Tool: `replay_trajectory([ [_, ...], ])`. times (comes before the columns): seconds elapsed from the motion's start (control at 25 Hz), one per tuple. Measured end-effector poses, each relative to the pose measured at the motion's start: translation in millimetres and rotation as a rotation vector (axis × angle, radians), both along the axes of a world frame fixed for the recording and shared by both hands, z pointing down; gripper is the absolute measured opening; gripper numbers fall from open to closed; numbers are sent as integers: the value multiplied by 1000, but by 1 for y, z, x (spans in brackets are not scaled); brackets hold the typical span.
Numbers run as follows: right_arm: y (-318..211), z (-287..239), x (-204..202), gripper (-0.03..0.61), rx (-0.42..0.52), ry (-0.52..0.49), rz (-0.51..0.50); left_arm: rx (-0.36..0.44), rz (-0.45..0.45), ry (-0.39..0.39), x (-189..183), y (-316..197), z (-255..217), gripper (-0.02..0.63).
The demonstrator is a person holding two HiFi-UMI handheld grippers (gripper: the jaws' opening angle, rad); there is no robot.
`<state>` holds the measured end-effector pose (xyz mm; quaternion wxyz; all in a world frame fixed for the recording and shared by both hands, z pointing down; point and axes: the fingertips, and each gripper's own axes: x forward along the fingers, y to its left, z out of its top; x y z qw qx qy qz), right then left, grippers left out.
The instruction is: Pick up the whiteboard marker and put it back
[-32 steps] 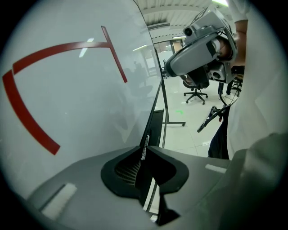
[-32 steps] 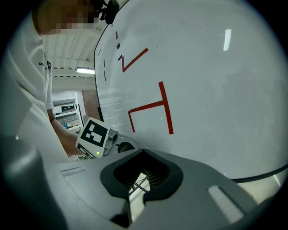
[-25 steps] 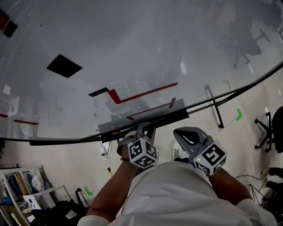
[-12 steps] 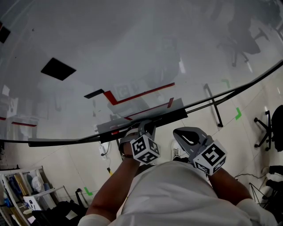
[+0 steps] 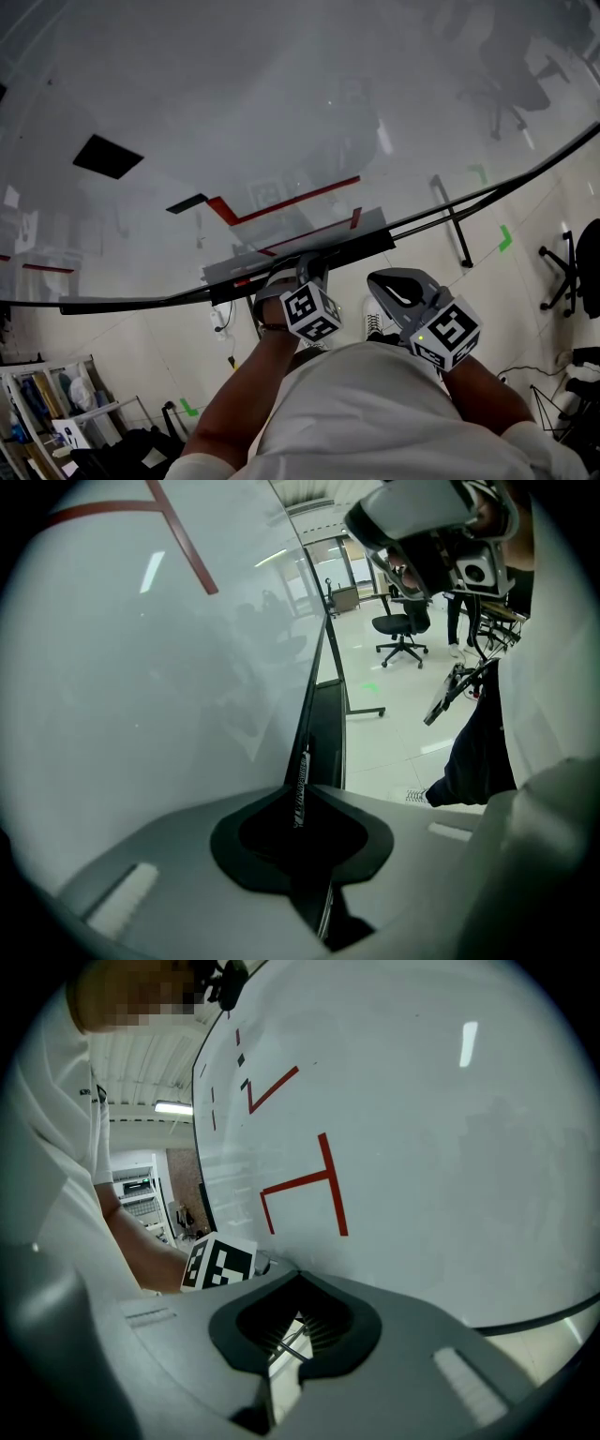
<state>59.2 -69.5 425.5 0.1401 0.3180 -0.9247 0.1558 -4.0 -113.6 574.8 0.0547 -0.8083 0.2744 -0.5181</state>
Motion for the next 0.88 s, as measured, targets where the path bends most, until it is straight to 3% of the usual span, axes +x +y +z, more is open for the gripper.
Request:
replay_trajectory([
  [0.36, 2, 0, 3, 2, 0, -2, -1, 1, -13, -76, -1, -1, 7, 63],
  [0.6, 3, 0, 5, 2, -1, -3, 0, 31, -2, -195, -4, -3, 13, 60],
  [0.88, 3, -1, 6, 2, 0, -4, 5, 33, 6, -199, -4, -2, 14, 60],
])
